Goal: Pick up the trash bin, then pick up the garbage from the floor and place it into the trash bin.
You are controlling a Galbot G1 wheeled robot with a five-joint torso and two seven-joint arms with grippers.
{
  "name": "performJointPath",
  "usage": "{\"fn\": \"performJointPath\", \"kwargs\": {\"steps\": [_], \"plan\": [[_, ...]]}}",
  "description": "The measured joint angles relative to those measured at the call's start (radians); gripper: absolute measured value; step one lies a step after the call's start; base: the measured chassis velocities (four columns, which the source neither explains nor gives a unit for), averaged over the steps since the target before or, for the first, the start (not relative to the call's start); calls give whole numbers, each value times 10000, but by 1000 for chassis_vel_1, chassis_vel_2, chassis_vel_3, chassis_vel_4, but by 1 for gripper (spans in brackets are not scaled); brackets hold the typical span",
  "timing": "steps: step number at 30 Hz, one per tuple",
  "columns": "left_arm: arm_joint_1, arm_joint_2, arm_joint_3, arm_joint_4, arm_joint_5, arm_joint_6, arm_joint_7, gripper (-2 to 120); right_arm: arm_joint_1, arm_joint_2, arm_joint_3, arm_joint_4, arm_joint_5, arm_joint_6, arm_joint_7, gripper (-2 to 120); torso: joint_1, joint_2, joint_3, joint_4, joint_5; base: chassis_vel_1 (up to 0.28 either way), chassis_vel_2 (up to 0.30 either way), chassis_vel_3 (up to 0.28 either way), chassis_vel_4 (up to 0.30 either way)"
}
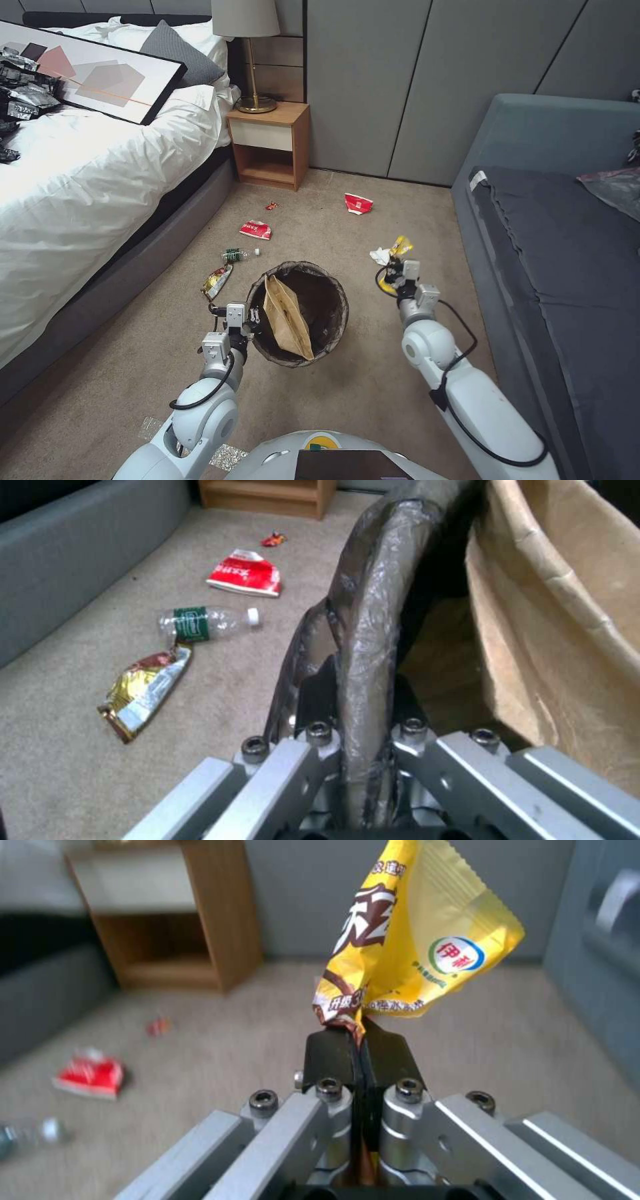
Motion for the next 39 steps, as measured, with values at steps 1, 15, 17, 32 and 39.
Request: {"fn": "performJointPath", "kwargs": {"steps": [1, 15, 17, 32, 39], "plan": [[-17, -3, 36, 28, -3, 16, 1, 0, -88, -146, 111, 357, -44, 107, -36, 0, 0, 0, 0, 1, -1, 0, 0, 0, 0], [-93, 1, 161, 172, -16, 73, 11, 0, -416, -736, 395, 1951, -23, 504, -711, 0, 0, 0, 0, 1, 0, 0, 0, 0, 0], [-142, -4, 228, 212, -16, 108, 20, 0, -528, -987, 360, 2502, 68, 708, -1141, 0, 0, 0, -1, 1, -1, 0, 0, 0, 0], [-291, -44, 610, 278, 24, 234, 21, 0, -460, -2258, -1756, 3409, 314, 1710, -3073, 0, -1, 0, 0, 1, -2, 0, 0, 0, 0], [-322, -66, 621, 280, 31, 240, 23, 0, -427, -2404, -2984, 2838, -137, 1821, -3154, 0, -1, 0, 0, 1, -2, 0, 0, 0, 0]]}}
